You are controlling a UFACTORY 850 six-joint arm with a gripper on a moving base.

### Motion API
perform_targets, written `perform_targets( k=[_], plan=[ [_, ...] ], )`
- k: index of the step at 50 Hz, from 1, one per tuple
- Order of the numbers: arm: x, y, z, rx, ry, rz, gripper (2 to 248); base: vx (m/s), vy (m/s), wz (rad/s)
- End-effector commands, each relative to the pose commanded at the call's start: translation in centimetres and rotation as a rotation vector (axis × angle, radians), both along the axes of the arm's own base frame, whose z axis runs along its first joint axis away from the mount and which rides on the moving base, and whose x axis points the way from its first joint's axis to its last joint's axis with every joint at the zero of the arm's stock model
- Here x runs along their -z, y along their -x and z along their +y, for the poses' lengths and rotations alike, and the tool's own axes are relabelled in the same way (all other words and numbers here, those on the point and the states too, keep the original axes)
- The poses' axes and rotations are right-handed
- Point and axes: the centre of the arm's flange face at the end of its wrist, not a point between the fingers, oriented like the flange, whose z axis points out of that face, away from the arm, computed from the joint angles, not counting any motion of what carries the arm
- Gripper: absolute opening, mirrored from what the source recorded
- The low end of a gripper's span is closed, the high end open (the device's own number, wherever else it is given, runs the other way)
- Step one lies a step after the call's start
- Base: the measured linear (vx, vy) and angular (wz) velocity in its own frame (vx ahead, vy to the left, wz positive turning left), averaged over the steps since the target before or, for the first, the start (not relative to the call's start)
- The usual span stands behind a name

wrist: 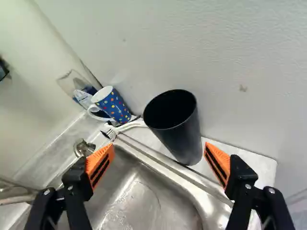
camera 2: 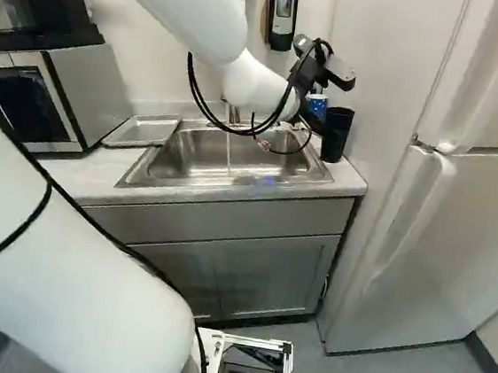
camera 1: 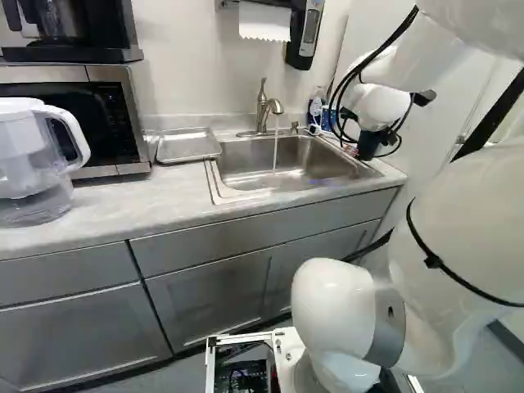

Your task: Rinse the cup and place it in the tray

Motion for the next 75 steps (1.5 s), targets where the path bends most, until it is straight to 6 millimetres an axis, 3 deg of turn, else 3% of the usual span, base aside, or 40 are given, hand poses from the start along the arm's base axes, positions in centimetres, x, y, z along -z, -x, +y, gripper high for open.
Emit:
perform_targets(
  k=[30,50,75],
  plan=[
    [-0.1,-2.8,-3.3,0.096,-0.074,-0.028,247,0.0,0.0,0.0],
    [-0.1,-2.9,-3.3,0.094,-0.07,-0.025,247,0.0,0.0,0.0],
    [-0.1,-2.9,-3.3,-0.002,0.105,0.102,247,0.0,0.0,0.0]
  ],
)
